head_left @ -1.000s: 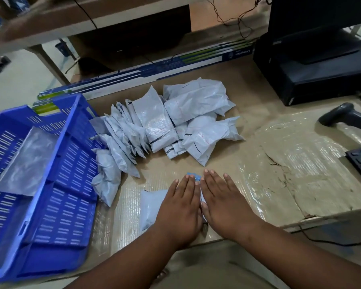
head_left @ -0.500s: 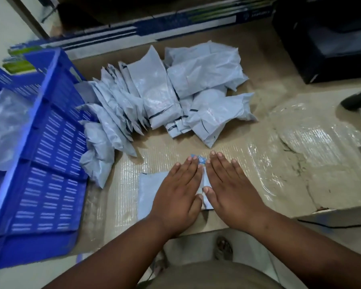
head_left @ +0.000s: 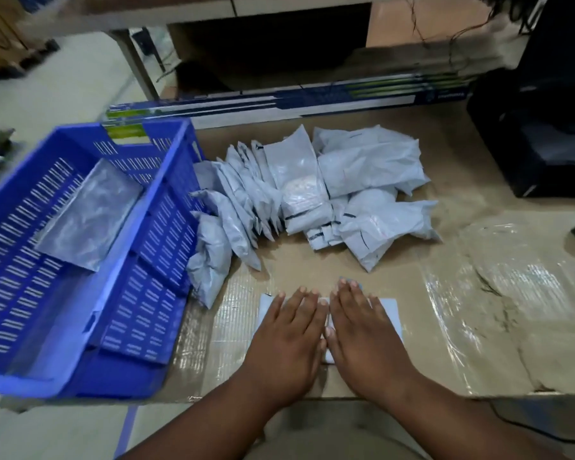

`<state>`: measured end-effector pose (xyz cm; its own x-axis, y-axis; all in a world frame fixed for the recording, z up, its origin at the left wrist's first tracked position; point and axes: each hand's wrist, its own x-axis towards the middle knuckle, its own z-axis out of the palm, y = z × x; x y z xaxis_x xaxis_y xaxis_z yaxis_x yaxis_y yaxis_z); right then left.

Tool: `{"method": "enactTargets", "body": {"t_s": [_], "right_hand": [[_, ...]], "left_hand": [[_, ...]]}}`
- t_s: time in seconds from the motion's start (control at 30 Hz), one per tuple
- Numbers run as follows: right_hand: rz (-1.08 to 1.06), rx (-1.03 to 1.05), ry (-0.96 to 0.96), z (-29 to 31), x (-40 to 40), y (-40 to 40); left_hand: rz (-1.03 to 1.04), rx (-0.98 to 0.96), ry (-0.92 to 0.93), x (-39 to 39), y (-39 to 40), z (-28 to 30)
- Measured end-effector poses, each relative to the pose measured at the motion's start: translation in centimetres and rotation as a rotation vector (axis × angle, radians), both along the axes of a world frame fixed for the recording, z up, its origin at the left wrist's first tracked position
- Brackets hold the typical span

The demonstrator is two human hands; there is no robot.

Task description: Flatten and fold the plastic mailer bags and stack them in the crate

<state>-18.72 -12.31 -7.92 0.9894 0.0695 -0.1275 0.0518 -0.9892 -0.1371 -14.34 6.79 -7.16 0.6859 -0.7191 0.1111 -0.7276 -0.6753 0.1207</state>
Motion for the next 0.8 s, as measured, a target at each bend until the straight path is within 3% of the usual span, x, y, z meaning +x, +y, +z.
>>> {"method": "enactTargets", "body": {"t_s": [0.33,0.6,0.8], "right_hand": [[-0.002,-0.015,-0.005,-0.3,0.0,0.3],[0.015,0.035,0.003,-0.1,-0.1,0.0],[-0.006,0.083,0.083,0.9,0.3,-0.1]], "left_hand": [[-0.033,-0.072,0.082,0.3,0.1,-1.0],[-0.091,-0.344,0.282,1.6,2.0,-1.5],[0.127,-0.745,0.78,3.6,3.6,0.8]]}}
